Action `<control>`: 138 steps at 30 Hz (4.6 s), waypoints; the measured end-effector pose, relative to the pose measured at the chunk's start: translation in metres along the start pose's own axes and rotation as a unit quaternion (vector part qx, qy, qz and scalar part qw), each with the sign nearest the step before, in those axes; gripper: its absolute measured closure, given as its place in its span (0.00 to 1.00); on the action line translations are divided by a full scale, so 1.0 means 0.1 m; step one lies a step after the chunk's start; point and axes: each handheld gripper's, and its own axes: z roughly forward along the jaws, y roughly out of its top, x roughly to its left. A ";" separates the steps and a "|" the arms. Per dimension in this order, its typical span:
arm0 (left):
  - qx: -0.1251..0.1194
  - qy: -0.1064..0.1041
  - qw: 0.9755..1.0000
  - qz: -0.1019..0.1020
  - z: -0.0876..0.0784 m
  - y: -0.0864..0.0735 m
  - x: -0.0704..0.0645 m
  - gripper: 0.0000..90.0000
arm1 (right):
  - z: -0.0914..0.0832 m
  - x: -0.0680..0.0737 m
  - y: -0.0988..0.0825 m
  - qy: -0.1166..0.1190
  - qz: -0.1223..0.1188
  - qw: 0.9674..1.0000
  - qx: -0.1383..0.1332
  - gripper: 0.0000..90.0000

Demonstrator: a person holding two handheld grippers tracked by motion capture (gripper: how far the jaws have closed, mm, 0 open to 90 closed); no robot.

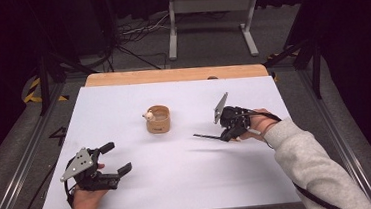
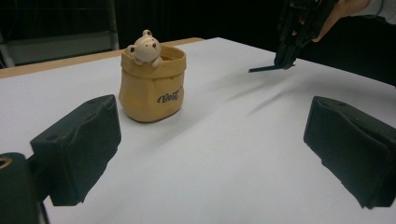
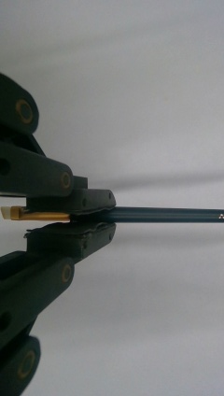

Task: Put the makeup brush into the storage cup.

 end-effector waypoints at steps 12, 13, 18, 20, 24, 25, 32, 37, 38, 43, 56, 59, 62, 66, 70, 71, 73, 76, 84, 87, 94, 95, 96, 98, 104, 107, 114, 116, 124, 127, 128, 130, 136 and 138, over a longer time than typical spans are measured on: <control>0.000 -0.010 1.000 0.001 0.01 0.00 -0.01 0.07 | -0.10 0.38 0.29 0.007 -0.048 0.999 -0.015 0.92; -0.001 -0.010 1.000 0.002 0.01 0.00 -0.01 0.06 | -0.10 0.40 0.31 0.007 -0.052 0.999 -0.015 0.92; 0.003 -0.013 1.000 0.005 0.01 0.01 -0.01 0.06 | -0.13 0.48 0.36 0.007 -0.052 0.998 -0.016 0.92; 0.003 -0.015 1.000 0.004 0.02 0.01 -0.01 0.06 | -0.14 0.51 0.37 0.008 -0.055 0.998 -0.018 0.92; 0.007 -0.027 1.000 0.001 0.04 0.02 -0.01 0.06 | -0.16 0.55 0.40 0.008 -0.058 0.998 -0.022 0.92; 0.010 -0.031 0.999 0.002 0.05 0.03 -0.02 0.06 | -0.16 0.56 0.40 0.009 -0.059 0.998 -0.021 0.92; 0.029 -0.060 0.998 0.011 0.12 0.16 -0.06 0.06 | -0.13 0.60 0.42 0.013 -0.060 0.998 -0.022 0.92; 0.049 -0.083 0.995 0.020 0.18 0.29 -0.11 0.09 | -0.13 0.62 0.44 0.017 -0.061 0.998 -0.025 0.92; 0.054 -0.091 0.994 0.021 0.20 0.32 -0.13 0.09 | -0.13 0.63 0.44 0.018 -0.059 0.998 -0.024 0.92; 0.069 -0.114 0.990 0.039 0.31 0.43 -0.20 0.11 | -0.12 0.65 0.46 0.022 -0.058 0.998 -0.029 0.92; 0.110 -0.161 0.977 0.080 0.61 0.73 -0.38 0.14 | -0.14 0.69 0.50 0.027 -0.068 0.997 -0.031 0.92; 0.123 -0.174 0.973 0.085 0.68 0.77 -0.41 0.15 | -0.13 0.69 0.51 0.028 -0.071 0.996 -0.034 0.92; 0.136 -0.185 0.969 0.092 0.75 0.79 -0.44 0.16 | -0.14 0.70 0.53 0.029 -0.073 0.996 -0.030 0.92; 0.155 -0.201 0.963 0.095 0.86 0.81 -0.49 0.16 | -0.16 0.73 0.59 0.029 -0.079 0.996 -0.026 0.92; 0.166 -0.212 0.958 0.096 0.97 0.82 -0.52 0.16 | -0.16 0.75 0.63 0.032 -0.084 0.996 -0.026 0.92; 0.167 -0.213 0.958 0.095 0.99 0.82 -0.52 0.16 | -0.16 0.76 0.64 0.032 -0.088 0.995 -0.026 0.92; 0.172 -0.216 0.956 0.097 1.03 0.81 -0.54 0.17 | -0.15 0.76 0.65 0.034 -0.093 0.995 -0.024 0.92; 0.191 -0.214 0.952 0.107 1.10 0.79 -0.57 0.19 | -0.15 0.77 0.67 0.035 -0.095 0.995 -0.022 0.92; 0.216 -0.217 0.944 0.121 1.18 0.79 -0.60 0.32 | -0.14 0.79 0.71 0.038 -0.095 0.995 -0.021 0.92; 0.226 -0.216 0.941 0.128 1.22 0.77 -0.63 0.38 | -0.13 0.79 0.73 0.039 -0.102 0.994 -0.024 0.92; 0.253 -0.223 0.931 0.142 1.29 0.74 -0.66 0.57 | -0.12 0.79 0.76 0.041 -0.105 0.993 -0.029 0.92; 0.259 -0.223 0.929 0.143 1.30 0.73 -0.68 0.59 | -0.12 0.79 0.76 0.042 -0.105 0.993 -0.029 0.92; 0.263 -0.223 0.927 0.148 1.31 0.72 -0.68 0.62 | -0.12 0.80 0.76 0.043 -0.101 0.994 -0.025 0.92; 0.267 -0.221 0.926 0.152 1.32 0.72 -0.69 0.66 | -0.11 0.80 0.76 0.043 -0.103 0.994 -0.024 0.92; 0.284 -0.221 0.919 0.162 1.33 0.70 -0.69 0.80 | -0.10 0.80 0.76 0.046 -0.103 0.993 -0.021 0.92; 0.292 -0.223 0.915 0.166 1.34 0.70 -0.69 0.84 | -0.09 0.80 0.76 0.047 -0.103 0.993 -0.018 0.92; 0.309 -0.222 0.909 0.170 1.36 0.69 -0.70 0.92 | -0.07 0.81 0.76 0.051 -0.104 0.993 -0.011 0.92; 0.314 -0.224 0.907 0.173 1.36 0.68 -0.71 0.92 | -0.07 0.81 0.76 0.052 -0.105 0.993 -0.011 0.92; 0.316 -0.217 0.904 0.192 1.36 0.68 -0.74 0.93 | -0.04 0.81 0.76 0.053 -0.107 0.993 -0.010 0.92; 0.316 -0.217 0.902 0.197 1.36 0.68 -0.74 0.94 | -0.05 0.81 0.76 0.053 -0.109 0.993 -0.011 0.92; 0.316 -0.217 0.902 0.200 1.36 0.68 -0.75 0.94 | -0.04 0.81 0.75 0.054 -0.110 0.992 -0.014 0.92; 0.315 -0.215 0.902 0.200 1.35 0.68 -0.75 0.94 | -0.04 0.80 0.75 0.054 -0.116 0.992 -0.018 0.92; 0.311 -0.214 0.905 0.194 1.33 0.65 -0.74 0.94 | -0.08 0.79 0.69 0.049 -0.110 0.992 -0.031 0.89; 0.310 -0.214 0.906 0.193 1.33 0.65 -0.73 0.94 | -0.09 0.78 0.67 0.048 -0.111 0.992 -0.035 0.88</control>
